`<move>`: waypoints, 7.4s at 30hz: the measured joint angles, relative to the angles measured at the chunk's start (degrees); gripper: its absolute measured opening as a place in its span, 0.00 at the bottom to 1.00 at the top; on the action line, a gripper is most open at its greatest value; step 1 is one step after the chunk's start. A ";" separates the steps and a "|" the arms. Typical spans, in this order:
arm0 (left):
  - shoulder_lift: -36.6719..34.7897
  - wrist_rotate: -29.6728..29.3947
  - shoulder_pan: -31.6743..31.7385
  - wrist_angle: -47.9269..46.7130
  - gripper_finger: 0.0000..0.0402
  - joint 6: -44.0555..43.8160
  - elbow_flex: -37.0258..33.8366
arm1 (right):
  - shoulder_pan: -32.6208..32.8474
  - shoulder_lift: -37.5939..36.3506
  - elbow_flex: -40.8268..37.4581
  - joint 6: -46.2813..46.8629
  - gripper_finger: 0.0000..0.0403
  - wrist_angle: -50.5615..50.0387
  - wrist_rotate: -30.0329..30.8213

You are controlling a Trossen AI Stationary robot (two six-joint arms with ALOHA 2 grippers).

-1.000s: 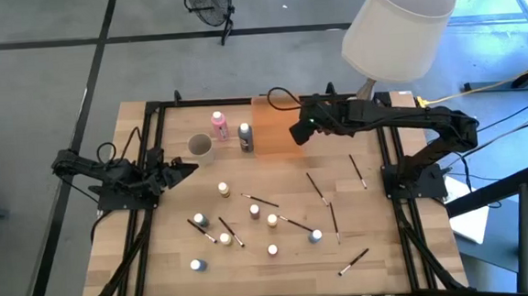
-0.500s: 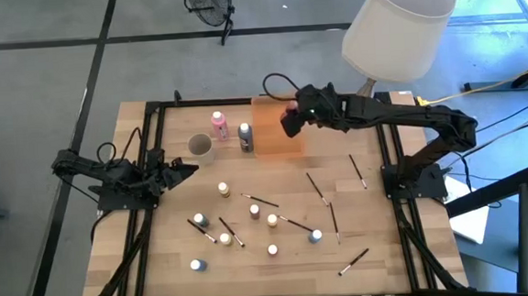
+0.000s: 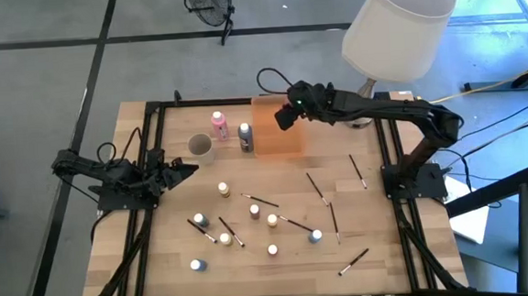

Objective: Pick & Place Paint Supplies
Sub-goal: Put the large dark pink paint bottle into the orange bin, then put the silver paint brush into the white cup

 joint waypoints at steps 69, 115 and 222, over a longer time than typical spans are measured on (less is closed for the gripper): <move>0.00 -0.17 0.00 -0.07 0.53 -0.39 0.00 | -10.76 13.44 0.04 -4.01 0.52 7.95 -0.85; 0.00 0.00 0.01 -0.09 0.53 -0.46 0.00 | -11.65 13.35 0.04 -7.76 0.72 6.73 -3.21; 0.01 -0.01 0.01 0.08 0.53 5.06 0.01 | 48.71 10.35 53.02 7.87 0.63 -63.16 -41.28</move>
